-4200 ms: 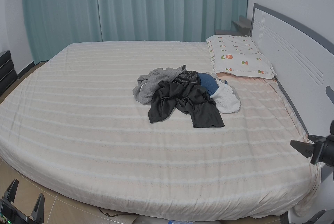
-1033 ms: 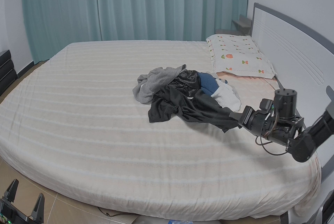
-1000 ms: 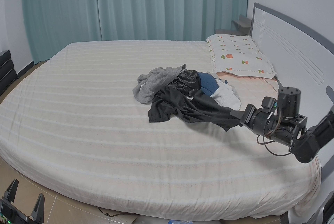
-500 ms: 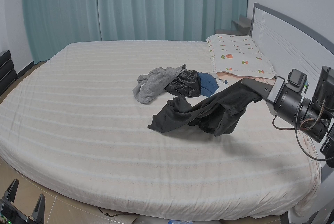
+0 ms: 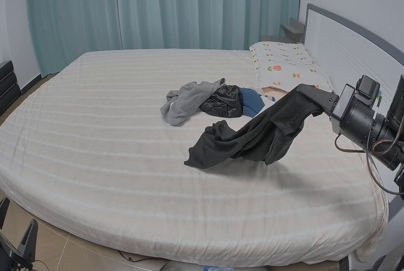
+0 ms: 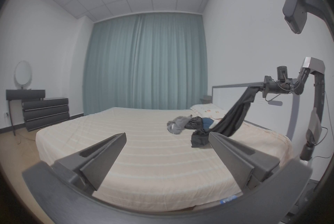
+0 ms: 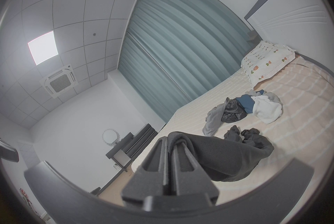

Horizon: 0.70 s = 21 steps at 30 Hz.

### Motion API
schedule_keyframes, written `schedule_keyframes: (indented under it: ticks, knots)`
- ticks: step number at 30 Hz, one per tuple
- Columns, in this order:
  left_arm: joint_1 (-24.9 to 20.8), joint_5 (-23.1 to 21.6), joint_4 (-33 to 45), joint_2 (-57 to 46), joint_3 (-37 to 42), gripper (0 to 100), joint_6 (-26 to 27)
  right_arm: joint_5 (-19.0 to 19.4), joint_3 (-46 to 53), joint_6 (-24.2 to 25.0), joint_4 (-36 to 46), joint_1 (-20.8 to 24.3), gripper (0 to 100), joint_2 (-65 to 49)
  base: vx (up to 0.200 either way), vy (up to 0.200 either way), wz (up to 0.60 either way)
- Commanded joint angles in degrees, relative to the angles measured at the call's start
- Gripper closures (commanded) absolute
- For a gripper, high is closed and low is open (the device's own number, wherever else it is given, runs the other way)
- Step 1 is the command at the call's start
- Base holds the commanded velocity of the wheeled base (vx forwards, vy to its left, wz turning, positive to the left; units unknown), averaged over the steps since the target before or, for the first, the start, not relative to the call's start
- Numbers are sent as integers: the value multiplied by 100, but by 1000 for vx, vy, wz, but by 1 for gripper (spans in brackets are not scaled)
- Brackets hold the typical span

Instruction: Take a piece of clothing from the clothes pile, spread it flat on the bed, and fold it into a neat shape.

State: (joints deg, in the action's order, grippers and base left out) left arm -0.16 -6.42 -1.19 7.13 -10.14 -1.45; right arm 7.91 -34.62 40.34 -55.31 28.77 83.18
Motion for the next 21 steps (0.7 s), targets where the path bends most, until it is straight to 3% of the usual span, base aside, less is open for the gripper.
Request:
schedule_keyframes:
  ticks: [1, 5, 10, 16, 17, 21]
  knots:
    - [-37, -808, -127, 2266, -568, 0, 505, 35, 26, -8, -15, -3, 100, 50, 0, 0, 0]
    - [-186, -825, -513, 3286, -664, 0, 505, 26, -18, -8, 20, -3, 100, 50, 0, 0, 0]
    - [-872, -799, -891, 4815, -647, 0, 470, 26, 34, -61, 20, 6, 100, 58, 0, 0, 0]
    - [-1074, -764, -1577, 6327, -744, 0, 435, 26, -18, -88, 29, -21, 100, 190, 0, 0, 0]
    - [-1153, -755, -1990, 7048, -823, 0, 338, 26, -27, -96, 29, -47, 100, 208, 0, 0, 0]
    - [-1355, -729, -2965, 8322, -867, 0, 127, 17, -27, -96, -41, -64, 100, 313, 0, 0, 0]
